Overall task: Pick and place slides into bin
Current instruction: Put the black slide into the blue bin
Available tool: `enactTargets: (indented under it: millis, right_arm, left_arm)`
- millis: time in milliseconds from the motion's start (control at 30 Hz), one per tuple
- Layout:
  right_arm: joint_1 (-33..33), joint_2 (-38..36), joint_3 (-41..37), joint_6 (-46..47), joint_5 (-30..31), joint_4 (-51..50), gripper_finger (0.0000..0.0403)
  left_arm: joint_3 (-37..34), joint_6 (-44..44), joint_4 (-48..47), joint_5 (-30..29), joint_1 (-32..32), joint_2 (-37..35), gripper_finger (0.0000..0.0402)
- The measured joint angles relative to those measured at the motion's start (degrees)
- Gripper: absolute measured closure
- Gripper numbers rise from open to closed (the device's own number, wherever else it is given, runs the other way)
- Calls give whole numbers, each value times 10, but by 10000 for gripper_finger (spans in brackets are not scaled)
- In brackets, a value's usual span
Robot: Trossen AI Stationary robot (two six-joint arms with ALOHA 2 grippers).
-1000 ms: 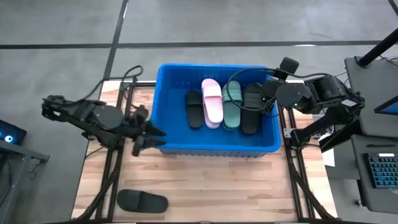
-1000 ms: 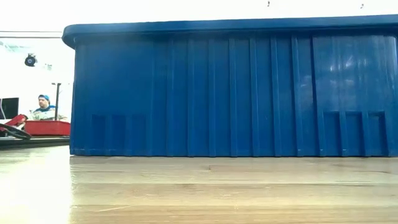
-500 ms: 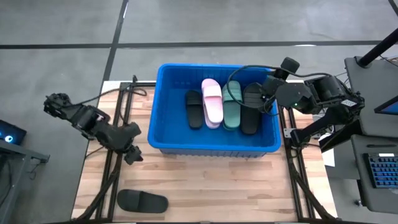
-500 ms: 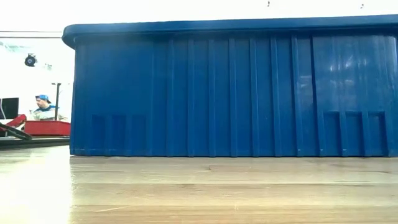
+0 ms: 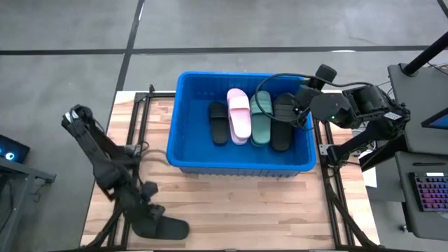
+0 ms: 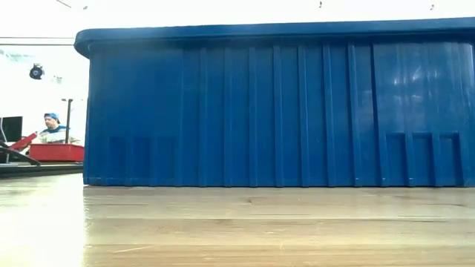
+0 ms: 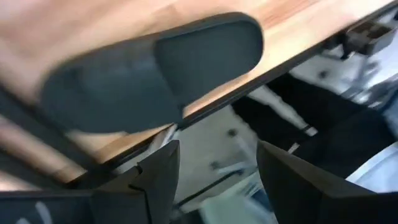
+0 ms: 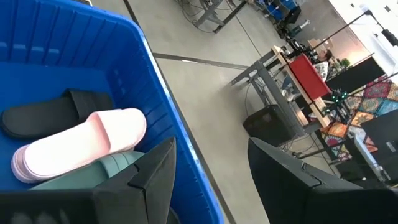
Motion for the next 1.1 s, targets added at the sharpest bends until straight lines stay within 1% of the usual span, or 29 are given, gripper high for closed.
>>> enactTargets:
  millis: [67, 133, 233, 367, 533, 633, 700, 933, 1000, 1100]
  right_arm:
    - [0, 0, 0, -13, 0, 0, 211]
    - [0, 0, 0, -24, 0, 0, 211]
    - [0, 0, 0, -35, 0, 0, 211]
    - [0, 0, 0, -36, 0, 0, 211]
    - [0, 0, 0, -46, 0, 0, 211]
    - [0, 0, 0, -46, 0, 0, 211]
    - [0, 0, 0, -46, 0, 0, 211]
    - [0, 0, -1, -45, 0, 0, 211]
    - [0, 0, -1, -39, 0, 0, 211]
    - [0, 0, -1, -35, 0, 0, 211]
  left_arm:
    - [-29, -45, 59, -53, -29, 12, 204]
    - [-48, -97, 101, -82, -51, 25, 204]
    - [-56, -114, 122, -65, -58, 49, 204]
    - [-47, -109, 112, -66, -57, 77, 204]
    - [-35, -130, 103, -64, -57, 102, 204]
    - [-16, -141, 72, -64, -56, 121, 204]
    - [10, -145, 31, -59, -54, 135, 204]
    - [138, -144, -137, -49, -43, 198, 204]
    - [170, -143, -177, -25, -37, 228, 204]
    - [198, -132, -199, 43, -28, 273, 204]
